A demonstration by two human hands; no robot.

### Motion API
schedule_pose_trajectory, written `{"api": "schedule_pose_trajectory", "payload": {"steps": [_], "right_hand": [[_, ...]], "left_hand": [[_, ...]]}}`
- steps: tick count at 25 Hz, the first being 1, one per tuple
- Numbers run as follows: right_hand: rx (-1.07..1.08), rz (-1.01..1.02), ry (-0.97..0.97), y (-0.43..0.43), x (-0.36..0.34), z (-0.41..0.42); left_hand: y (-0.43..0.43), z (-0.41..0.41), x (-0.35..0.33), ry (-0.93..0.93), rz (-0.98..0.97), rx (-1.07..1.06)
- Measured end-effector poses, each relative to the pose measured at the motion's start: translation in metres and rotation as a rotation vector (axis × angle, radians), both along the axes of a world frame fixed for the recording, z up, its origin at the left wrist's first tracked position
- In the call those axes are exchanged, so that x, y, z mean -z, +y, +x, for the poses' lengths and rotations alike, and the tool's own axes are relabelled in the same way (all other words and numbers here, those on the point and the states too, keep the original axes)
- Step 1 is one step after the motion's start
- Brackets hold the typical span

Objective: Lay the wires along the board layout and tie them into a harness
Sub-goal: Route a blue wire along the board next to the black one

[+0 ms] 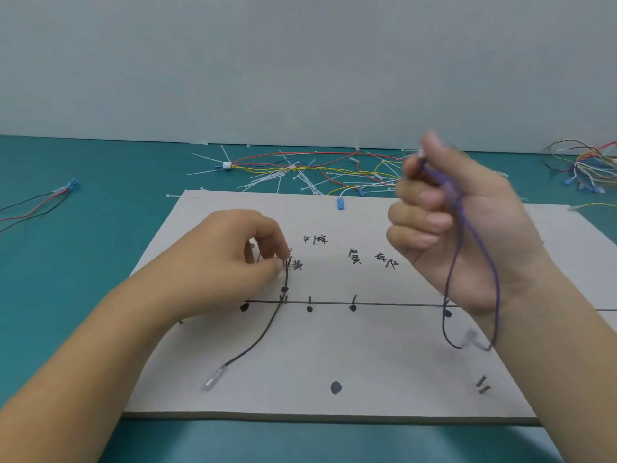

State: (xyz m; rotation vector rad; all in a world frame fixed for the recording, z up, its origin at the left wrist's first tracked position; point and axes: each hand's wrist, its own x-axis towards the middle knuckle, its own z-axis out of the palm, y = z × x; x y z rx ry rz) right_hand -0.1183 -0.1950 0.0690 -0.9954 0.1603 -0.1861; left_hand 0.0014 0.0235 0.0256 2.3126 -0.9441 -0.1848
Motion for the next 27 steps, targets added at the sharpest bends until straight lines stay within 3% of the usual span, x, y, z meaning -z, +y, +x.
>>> {"api": "schedule_pose_trajectory", "payload": {"steps": [3, 6, 10, 12, 17, 27], "right_hand": [[0.014, -0.311, 0.208, 0.009, 0.008, 0.001], [-0.031, -0.609, 0.26, 0.02, 0.017, -0.001], [-0.014, -1.283, 0.302, 0.035, 0.034, 0.0], [-0.063, -1.481, 0.285, 0.043, 0.041, -0.001], [-0.064, -1.667, 0.222, 0.058, 0.054, 0.0], [-0.003, -1.668, 0.197, 0.057, 0.039, -0.002]], "left_hand": [[0.003, 0.003, 0.004, 0.066, 0.05, 0.016], [-0.001, 0.004, 0.011, 0.021, 0.027, -0.005], [-0.007, 0.005, 0.018, -0.056, -0.028, -0.104], [-0.008, 0.005, 0.018, -0.089, -0.033, -0.125], [-0.01, 0.003, 0.019, -0.117, -0.008, -0.166], [-0.015, -0.005, 0.017, -0.12, -0.044, -0.175]]}}
